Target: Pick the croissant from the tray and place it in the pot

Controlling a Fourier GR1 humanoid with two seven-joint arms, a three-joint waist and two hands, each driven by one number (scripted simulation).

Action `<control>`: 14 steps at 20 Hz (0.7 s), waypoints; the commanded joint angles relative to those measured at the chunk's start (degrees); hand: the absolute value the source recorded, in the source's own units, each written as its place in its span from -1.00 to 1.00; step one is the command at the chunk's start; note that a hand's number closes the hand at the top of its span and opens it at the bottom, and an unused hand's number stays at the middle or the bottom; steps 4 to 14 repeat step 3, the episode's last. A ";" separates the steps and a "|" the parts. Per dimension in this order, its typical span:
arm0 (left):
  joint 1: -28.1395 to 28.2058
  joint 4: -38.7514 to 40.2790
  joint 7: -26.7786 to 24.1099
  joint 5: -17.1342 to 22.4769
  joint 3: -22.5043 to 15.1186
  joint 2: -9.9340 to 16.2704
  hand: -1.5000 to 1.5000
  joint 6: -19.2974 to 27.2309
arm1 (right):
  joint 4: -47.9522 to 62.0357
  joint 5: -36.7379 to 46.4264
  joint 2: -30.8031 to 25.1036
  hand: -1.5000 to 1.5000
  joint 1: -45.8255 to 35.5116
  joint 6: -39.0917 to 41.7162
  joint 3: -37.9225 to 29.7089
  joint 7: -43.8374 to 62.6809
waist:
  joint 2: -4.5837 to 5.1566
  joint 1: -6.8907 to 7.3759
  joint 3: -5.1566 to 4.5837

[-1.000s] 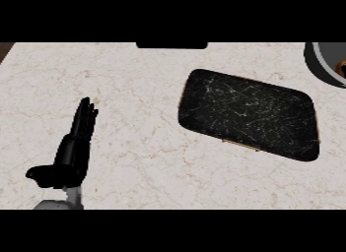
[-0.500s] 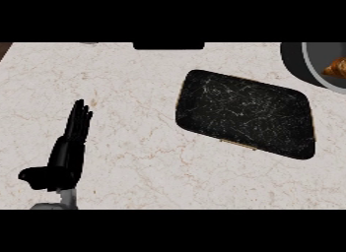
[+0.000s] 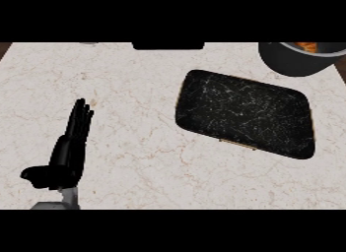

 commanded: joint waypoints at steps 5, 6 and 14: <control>1.12 -2.31 1.76 -1.79 -1.13 -1.53 0.00 1.57 | -10.08 -4.64 2.26 -1.00 9.23 -1.72 0.02 0.27 | -0.03 -0.04 0.01; 1.12 -2.31 1.76 -1.79 -1.13 -1.53 0.00 1.57 | -10.08 -4.64 2.26 -1.00 9.23 -1.72 0.02 0.27 | -0.03 -0.04 0.01; 1.12 -2.31 1.76 -1.79 -1.13 -1.53 0.00 1.57 | -10.08 -4.64 2.26 -1.00 9.23 -1.72 0.02 0.27 | -0.03 -0.04 0.01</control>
